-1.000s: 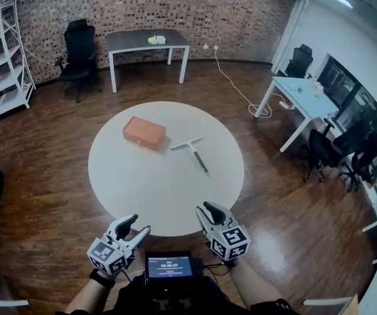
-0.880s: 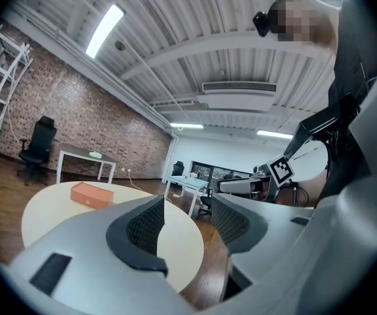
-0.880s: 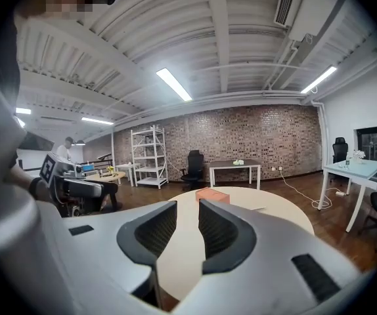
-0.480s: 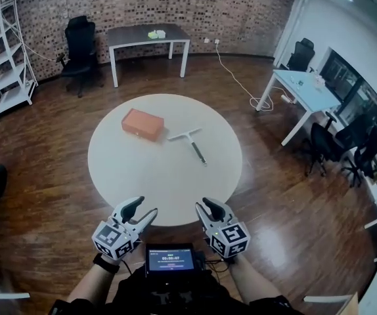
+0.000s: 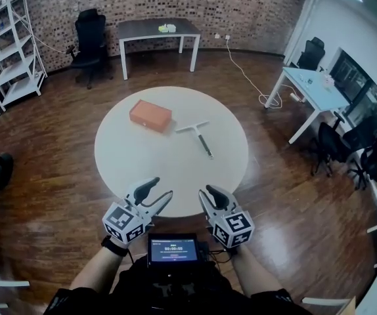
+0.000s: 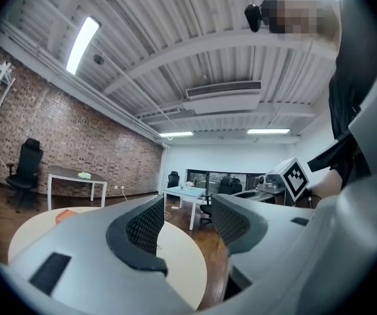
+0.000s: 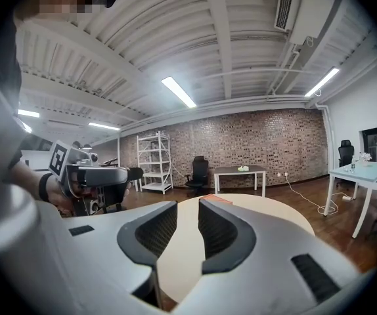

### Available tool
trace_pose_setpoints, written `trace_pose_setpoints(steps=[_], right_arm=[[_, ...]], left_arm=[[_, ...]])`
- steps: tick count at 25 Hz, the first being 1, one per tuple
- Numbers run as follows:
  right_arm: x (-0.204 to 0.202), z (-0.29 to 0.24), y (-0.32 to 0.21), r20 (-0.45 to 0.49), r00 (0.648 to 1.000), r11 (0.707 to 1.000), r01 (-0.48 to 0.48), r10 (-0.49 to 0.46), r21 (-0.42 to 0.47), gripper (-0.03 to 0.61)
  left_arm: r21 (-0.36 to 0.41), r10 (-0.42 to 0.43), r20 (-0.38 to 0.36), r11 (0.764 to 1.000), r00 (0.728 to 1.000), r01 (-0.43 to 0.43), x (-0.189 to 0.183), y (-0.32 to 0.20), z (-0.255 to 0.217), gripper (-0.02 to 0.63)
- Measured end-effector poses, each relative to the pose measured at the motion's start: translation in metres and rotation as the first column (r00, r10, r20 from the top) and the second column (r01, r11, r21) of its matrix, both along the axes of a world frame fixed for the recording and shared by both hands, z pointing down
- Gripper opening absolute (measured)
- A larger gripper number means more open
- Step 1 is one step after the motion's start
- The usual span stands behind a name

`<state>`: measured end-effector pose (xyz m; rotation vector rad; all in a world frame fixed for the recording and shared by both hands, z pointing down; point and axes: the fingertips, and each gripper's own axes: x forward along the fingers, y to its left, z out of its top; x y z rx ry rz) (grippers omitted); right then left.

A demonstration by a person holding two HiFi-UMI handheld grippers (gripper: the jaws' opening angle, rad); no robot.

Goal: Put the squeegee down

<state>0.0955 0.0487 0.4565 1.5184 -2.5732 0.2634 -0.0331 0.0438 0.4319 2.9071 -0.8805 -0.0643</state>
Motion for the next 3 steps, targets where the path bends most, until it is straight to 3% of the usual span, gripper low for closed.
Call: trace_pose_setpoints(steps=[3], right_arm=[[0.0025,-0.0003,0.0005,0.001,1.0,1.0,0.003,-0.003,0.001,0.124]], left_arm=[[-0.006,0.007,-0.008,1.0,1.0,-0.007,0.0044,0.0024,0.0033,0.229]])
